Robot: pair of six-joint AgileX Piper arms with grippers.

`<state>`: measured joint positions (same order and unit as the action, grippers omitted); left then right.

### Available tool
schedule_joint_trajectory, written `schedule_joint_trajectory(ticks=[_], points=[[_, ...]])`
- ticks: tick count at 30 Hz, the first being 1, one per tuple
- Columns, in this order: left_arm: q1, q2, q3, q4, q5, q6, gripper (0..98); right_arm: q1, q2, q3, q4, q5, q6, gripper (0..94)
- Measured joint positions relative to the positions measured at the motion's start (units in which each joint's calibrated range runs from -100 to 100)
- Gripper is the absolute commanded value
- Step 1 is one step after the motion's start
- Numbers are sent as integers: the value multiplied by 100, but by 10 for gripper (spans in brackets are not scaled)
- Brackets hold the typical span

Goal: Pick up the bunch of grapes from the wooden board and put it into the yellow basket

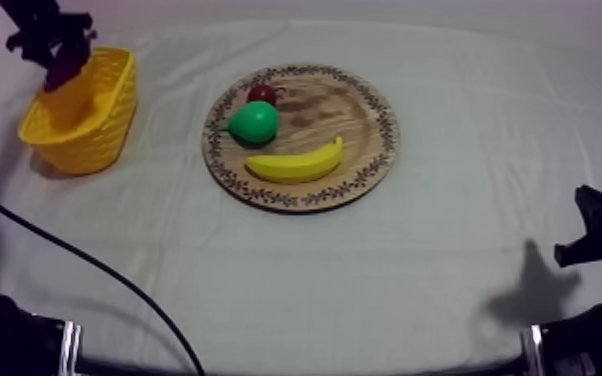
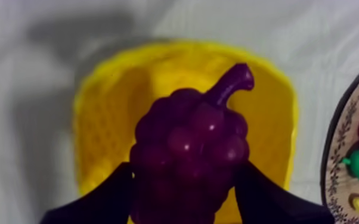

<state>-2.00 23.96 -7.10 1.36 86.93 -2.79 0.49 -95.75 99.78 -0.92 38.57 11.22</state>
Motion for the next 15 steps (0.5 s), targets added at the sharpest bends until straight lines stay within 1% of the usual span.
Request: schedule_joint_trajectory(ticks=[5,8,15], points=[[-15,161,608,94,-394,-20,433,0,0,0,0,0,0,3],[-17,209,883,99,-588,-23,432,0,0,0,0,0,0,3],[-17,275,1189,111,-725,-2,459,0,0,0,0,0,0,3]])
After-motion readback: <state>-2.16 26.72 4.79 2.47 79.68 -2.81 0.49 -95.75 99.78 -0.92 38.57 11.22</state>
